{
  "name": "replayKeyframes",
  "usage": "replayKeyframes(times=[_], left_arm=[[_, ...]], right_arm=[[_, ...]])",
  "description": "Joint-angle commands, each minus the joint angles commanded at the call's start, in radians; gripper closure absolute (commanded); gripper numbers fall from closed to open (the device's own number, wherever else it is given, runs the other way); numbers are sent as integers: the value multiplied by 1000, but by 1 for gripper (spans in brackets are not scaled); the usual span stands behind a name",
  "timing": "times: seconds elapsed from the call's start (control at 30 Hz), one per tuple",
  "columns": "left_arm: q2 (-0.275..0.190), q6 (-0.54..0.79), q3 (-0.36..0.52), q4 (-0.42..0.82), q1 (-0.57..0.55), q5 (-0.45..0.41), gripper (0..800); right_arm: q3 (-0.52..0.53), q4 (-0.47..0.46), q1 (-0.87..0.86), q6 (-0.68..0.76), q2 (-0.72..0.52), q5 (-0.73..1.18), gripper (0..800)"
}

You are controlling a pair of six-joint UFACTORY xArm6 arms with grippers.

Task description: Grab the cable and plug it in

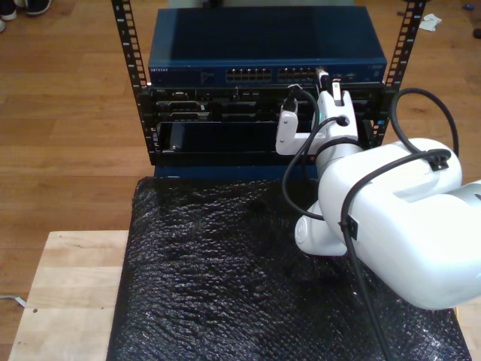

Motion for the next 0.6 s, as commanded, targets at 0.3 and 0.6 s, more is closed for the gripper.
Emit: replayKeyframes(times=[0.3, 0.6], left_arm=[[0, 0, 0, 0, 0, 0, 0], [0, 0, 0, 0, 0, 0, 0]], right_arm=[[-2, 2, 0, 2, 0, 2, 800], [-11, 2, 2, 3, 0, 5, 800]])
